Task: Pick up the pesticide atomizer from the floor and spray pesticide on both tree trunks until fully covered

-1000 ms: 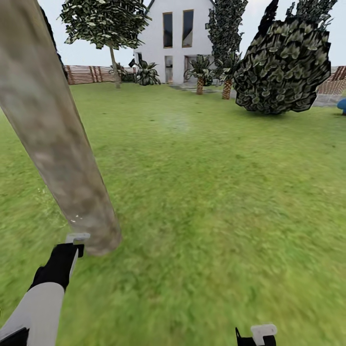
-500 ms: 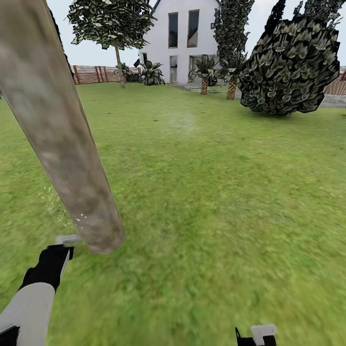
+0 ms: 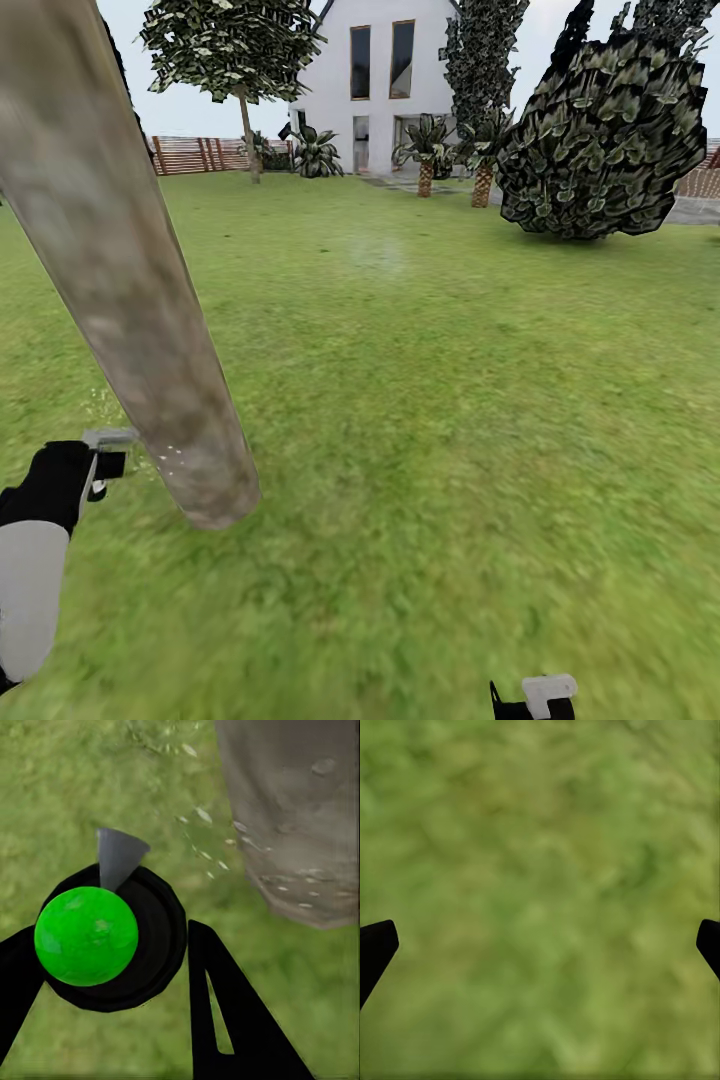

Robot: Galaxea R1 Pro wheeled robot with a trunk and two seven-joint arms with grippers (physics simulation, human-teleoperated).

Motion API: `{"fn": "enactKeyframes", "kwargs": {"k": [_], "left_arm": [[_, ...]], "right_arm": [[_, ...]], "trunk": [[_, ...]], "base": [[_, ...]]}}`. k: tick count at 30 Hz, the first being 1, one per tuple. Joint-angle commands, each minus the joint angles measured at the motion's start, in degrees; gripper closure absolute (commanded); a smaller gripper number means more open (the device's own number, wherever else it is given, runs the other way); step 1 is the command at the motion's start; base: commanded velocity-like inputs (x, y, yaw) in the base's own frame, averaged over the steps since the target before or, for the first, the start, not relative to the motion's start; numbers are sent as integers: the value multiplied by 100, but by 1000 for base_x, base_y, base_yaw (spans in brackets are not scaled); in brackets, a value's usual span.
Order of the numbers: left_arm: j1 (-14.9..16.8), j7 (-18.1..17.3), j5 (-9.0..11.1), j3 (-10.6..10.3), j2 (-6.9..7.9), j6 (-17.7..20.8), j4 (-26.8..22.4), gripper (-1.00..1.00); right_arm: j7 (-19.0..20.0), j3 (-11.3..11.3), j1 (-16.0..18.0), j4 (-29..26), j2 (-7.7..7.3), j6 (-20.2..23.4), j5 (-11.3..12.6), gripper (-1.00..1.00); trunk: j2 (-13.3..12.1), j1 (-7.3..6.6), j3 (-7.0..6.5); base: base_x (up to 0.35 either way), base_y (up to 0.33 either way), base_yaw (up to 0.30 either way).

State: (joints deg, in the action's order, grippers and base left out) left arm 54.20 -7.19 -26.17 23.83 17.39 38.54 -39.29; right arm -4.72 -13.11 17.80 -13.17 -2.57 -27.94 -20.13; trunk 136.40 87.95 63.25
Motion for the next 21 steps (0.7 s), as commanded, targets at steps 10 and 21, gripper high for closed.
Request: {"fn": "enactKeyframes", "kwargs": {"k": [10, 21], "left_arm": [[22, -531, 121, -876, -18, 100, -16, 100], [-6, -582, 156, -864, -4, 109, -271, 100]], "right_arm": [[-35, -25, 4, 7, -11, -27, -61, -100], [-37, -34, 4, 7, -15, -23, -61, -100]], "trunk": [[2, -1, 5], [2, -1, 5]], "base": [[0, 0, 0], [0, -186, 0]]}}
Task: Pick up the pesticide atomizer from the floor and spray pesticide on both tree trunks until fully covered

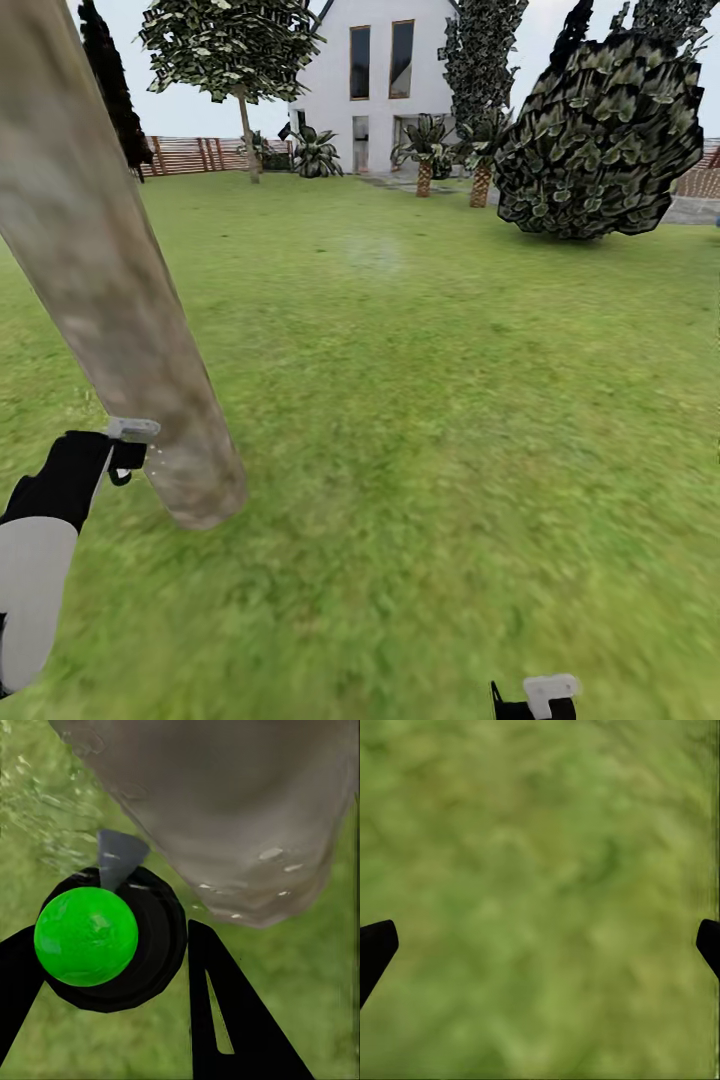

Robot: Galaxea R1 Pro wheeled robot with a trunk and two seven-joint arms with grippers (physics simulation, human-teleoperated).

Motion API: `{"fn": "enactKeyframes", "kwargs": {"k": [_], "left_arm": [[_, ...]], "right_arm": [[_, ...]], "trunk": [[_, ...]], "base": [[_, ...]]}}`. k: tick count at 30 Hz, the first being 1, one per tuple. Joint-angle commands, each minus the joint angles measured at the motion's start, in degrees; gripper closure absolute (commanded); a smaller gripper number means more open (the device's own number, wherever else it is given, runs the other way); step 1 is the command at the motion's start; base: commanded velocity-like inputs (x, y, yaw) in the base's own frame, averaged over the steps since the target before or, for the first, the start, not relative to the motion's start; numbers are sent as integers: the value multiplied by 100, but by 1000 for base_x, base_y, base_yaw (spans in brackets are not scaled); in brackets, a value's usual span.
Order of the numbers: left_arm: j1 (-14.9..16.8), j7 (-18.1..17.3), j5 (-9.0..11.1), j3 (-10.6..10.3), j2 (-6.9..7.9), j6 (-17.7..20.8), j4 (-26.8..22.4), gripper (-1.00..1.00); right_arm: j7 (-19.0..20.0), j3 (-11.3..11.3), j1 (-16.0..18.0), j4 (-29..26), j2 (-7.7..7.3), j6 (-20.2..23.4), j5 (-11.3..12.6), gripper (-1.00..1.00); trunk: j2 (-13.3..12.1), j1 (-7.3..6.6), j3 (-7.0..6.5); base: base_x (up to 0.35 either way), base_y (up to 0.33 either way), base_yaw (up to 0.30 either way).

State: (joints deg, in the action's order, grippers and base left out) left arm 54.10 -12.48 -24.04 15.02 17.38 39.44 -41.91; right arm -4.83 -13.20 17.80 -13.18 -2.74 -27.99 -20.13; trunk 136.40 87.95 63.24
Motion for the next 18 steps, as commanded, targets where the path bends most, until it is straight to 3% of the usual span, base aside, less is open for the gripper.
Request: {"fn": "enactKeyframes", "kwargs": {"k": [1, 6, 15, 18], "left_arm": [[4, -54, -57, 18, 0, 20, -10, 100], [12, -58, -57, 20, 11, 20, -10, 100], [-11, -19, -65, 20, -6, 13, -10, 100], [-15, -2, -62, 19, -14, 11, -10, 100]], "right_arm": [[-27, -25, 5, 9, 2, -19, -61, -100], [-27, -25, 5, 9, 2, -20, -61, -100], [-26, -25, 5, 9, 2, -17, -61, -100], [-27, -25, 5, 9, 2, -20, -61, -100]], "trunk": [[2, -1, 5], [2, -1, 5], [2, -1, 5], [2, -1, 5]], "base": [[0, -270, 0], [0, -271, 7], [45, -266, 244], [195, -220, 57]]}}
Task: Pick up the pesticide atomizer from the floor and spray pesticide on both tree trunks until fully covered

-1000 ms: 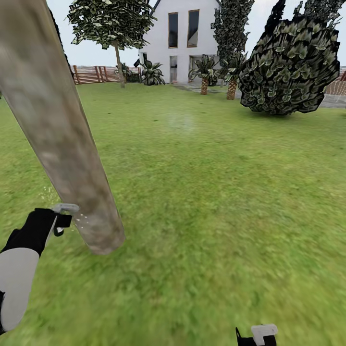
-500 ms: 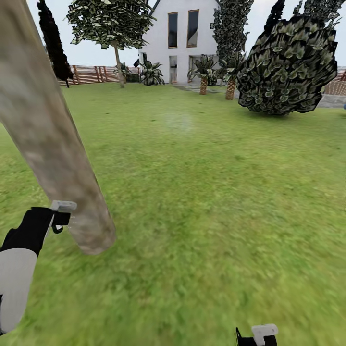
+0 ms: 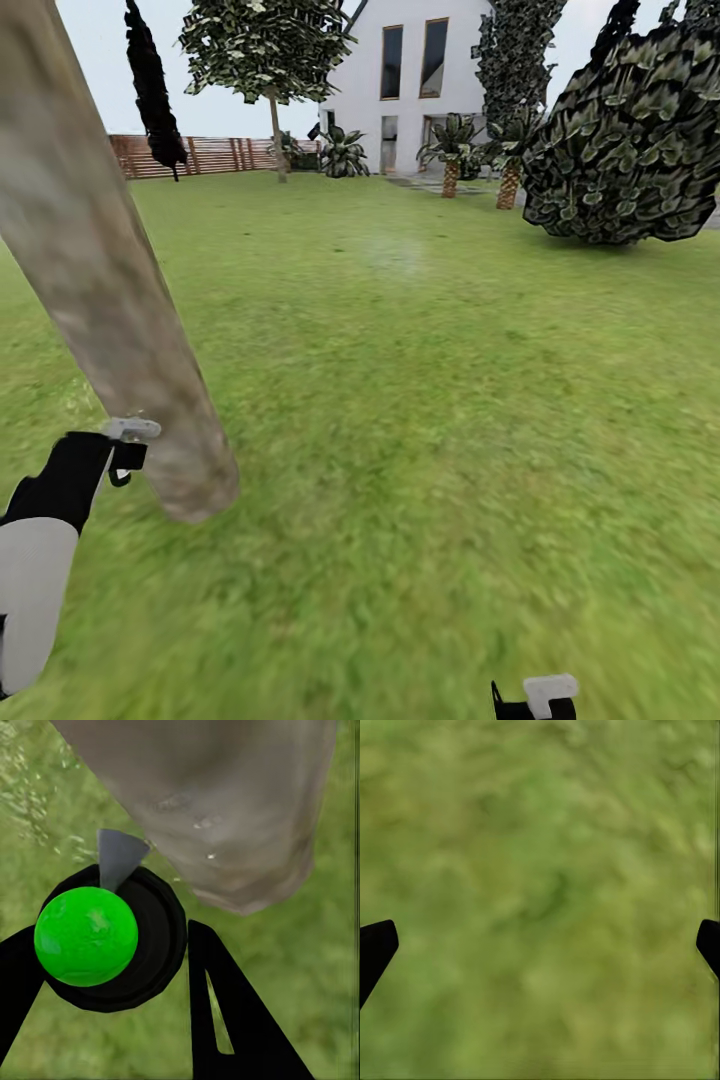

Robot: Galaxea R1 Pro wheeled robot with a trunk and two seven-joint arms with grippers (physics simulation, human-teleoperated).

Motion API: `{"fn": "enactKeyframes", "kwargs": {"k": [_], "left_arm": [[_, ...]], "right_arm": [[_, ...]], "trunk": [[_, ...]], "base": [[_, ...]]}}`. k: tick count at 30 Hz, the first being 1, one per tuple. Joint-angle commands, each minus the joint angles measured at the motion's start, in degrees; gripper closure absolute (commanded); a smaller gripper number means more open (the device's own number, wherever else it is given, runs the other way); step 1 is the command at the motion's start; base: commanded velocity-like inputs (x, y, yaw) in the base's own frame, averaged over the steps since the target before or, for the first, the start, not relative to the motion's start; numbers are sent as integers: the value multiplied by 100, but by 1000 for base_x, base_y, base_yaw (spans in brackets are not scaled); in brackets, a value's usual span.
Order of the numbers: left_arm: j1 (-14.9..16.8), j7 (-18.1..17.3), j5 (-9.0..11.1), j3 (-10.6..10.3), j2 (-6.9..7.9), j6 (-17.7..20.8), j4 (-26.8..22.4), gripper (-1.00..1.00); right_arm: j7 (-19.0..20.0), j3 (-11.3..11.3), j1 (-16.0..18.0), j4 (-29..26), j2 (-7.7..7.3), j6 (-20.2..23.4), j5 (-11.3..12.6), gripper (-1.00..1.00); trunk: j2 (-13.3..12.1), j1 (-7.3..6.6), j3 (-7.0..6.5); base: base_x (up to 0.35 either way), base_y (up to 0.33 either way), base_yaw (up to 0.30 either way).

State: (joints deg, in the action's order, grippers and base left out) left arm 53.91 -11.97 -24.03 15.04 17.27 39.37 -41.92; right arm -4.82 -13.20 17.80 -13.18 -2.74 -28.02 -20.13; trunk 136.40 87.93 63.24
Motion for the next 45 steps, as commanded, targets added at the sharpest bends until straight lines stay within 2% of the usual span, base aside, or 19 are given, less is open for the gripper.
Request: {"fn": "enactKeyframes", "kwargs": {"k": [1, 4, 6, 12, 15, 17, 19, 21, 24, 26, 28, 32, 35, 42, 43, 44, 45], "left_arm": [[-1, -49, -65, 17, -4, 18, -6, 100], [-21, -42, -67, 294, 1, -3, 15, 100], [-102, -35, -67, 376, 4, -25, 14, 100], [-193, -5, -71, 408, 5, -51, 95, 100], [-311, 147, -40, 473, 5, -54, 108, 100], [-440, 223, -8, 932, 5, -188, 135, 100], [-532, 301, -20, 1100, 5, -427, 152, 100], [-550, 409, -20, 1118, -20, -479, 218, 100], [-556, 561, -4, 1137, -46, -524, 590, 100], [-564, 638, -5, 1147, -37, -821, 742, 100], [-565, 953, 8, 1153, -33, -1099, 1000, 100], [-566, 1054, 62, 1163, -47, -1150, 1062, 100], [-566, 1062, 314, 1160, -48, -1158, 1063, 100], [-633, 1334, 371, 1152, -48, -1172, 1069, 100], [-687, 1387, 386, 1151, -51, -1233, 1070, 100], [-704, 1421, 387, 1151, -98, -1457, 1090, 100], [-714, 1546, 373, 1151, -221, -1694, 1128, 100]], "right_arm": [[-27, -25, 4, 8, 2, -19, -61, -100], [-26, -25, 4, 8, 2, -16, -61, -100], [-21, -25, 4, 8, 2, -17, -61, -100], [-27, -28, 4, 8, 2, -18, -61, -100], [-27, -25, 4, 8, 2, -17, -61, -100], [-27, -25, 4, 8, 2, -19, -61, -100], [-27, -25, 4, 8, 2, -16, -61, -100], [-27, -25, 4, 8, 2, -17, -61, -100], [-27, -18, 4, 8, 2, -18, -61, -100], [-21, -16, 4, 8, 2, -19, -61, -100], [-19, -16, 4, 8, 2, -18, -61, -100], [-19, -23, 4, 8, 2, -18, -61, -100], [-19, -18, 4, 8, 2, -18, -61, -100], [-19, -17, 4, 8, 2, -14, -61, -100], [-19, -16, 6, 8, 2, -15, -61, -100], [-19, -16, 5, 8, 2, -14, -61, -100], [-19, -16, 5, 8, 2, -16, -61, -100]], "trunk": [[2, 1, 5], [2, 1, 5], [2, 1, 5], [2, 1, 5], [2, 1, 5], [2, 1, 5], [2, 1, 5], [2, 1, 5], [2, 1, 5], [2, 1, 5], [2, 1, 5], [2, 1, 5], [2, 1, 5], [2, 1, 5], [2, 1, 5], [2, 1, 5], [2, 1, 5]], "base": [[162, -234, 11], [108, -252, 1], [23, -270, 0], [1, -275, 79], [0, -275, 266], [0, -275, 273], [0, -275, 274], [0, -275, 209], [0, -275, 28], [0, -275, 2], [16, -275, 0], [140, -252, 0], [234, -189, 67], [177, -56, 263], [6, -1, 277], [2, 0, 277], [1, 0, 277]]}}
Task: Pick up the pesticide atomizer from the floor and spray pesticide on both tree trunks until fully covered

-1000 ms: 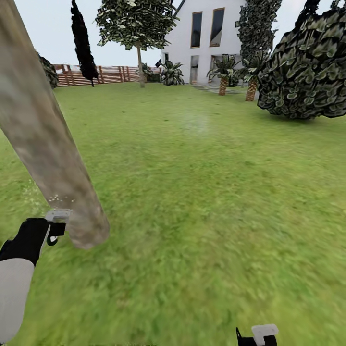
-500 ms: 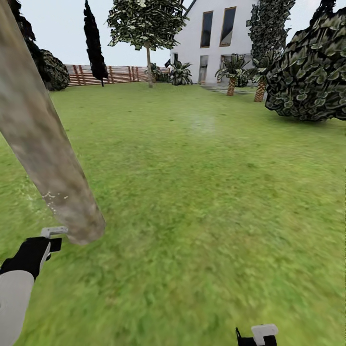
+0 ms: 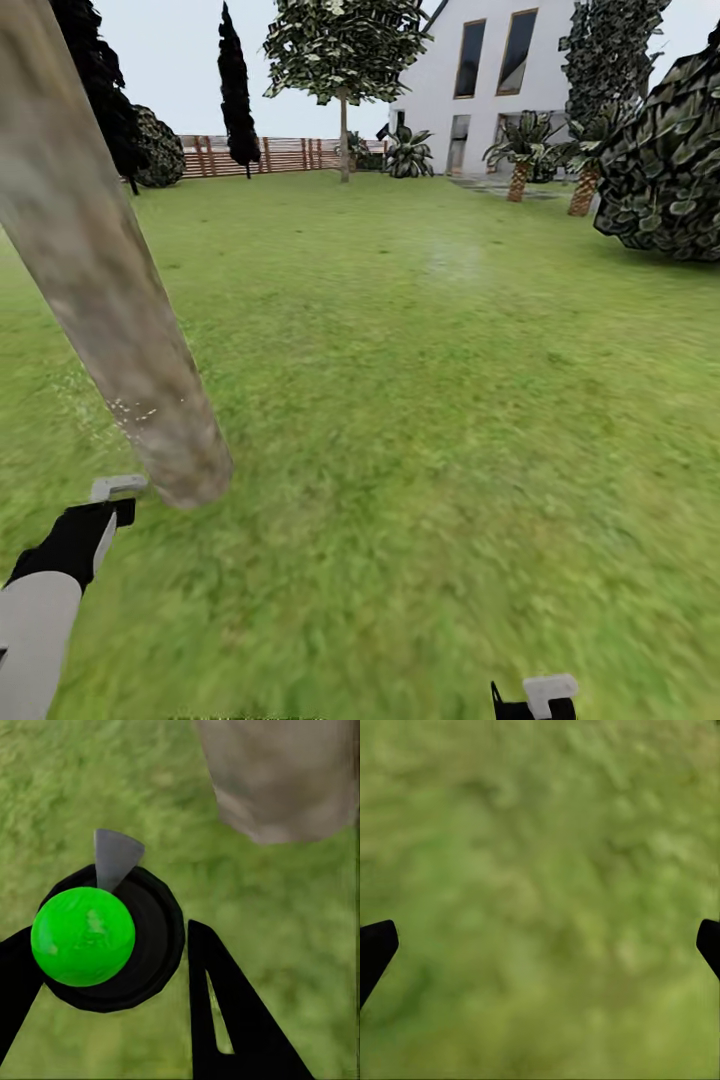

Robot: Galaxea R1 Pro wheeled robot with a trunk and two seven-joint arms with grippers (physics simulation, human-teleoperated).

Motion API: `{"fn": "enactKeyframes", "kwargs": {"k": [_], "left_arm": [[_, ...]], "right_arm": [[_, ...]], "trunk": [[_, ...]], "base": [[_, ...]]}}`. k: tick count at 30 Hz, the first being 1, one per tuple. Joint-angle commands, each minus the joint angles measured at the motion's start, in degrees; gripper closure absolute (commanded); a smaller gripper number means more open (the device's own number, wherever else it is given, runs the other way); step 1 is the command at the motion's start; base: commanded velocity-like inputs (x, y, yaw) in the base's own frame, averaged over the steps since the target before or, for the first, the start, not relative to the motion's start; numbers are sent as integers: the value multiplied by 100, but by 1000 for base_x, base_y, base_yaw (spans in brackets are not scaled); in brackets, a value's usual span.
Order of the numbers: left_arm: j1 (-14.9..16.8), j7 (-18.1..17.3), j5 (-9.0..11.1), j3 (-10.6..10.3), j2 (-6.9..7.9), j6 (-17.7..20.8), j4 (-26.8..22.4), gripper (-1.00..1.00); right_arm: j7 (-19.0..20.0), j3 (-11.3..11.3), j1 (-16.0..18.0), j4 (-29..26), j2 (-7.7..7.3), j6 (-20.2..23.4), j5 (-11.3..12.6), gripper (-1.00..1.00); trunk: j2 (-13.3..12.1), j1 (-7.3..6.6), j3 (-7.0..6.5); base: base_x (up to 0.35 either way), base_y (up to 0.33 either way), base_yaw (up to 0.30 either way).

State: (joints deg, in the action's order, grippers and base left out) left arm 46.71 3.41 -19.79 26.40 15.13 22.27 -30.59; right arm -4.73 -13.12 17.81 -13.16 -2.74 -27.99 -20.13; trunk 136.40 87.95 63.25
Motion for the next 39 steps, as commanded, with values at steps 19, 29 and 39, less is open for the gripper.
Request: {"fn": "enactKeyframes", "kwargs": {"k": [19, 29, 39], "left_arm": [[-12, 772, 187, 23, -274, -767, 579, 100], [-8, 792, 203, 23, -274, -768, 573, 100], [-9, 792, 203, 23, -274, -768, 572, 100]], "right_arm": [[-28, -16, 3, 6, 9, -15, -61, -100], [-28, -15, 3, 6, 10, -15, -61, -100], [-28, -16, 3, 6, 3, -22, -63, -100]], "trunk": [[2, -1, 4], [2, -1, 4], [2, -1, 4]], "base": [[206, -145, 75], [119, -251, 275], [114, -265, 149]]}}
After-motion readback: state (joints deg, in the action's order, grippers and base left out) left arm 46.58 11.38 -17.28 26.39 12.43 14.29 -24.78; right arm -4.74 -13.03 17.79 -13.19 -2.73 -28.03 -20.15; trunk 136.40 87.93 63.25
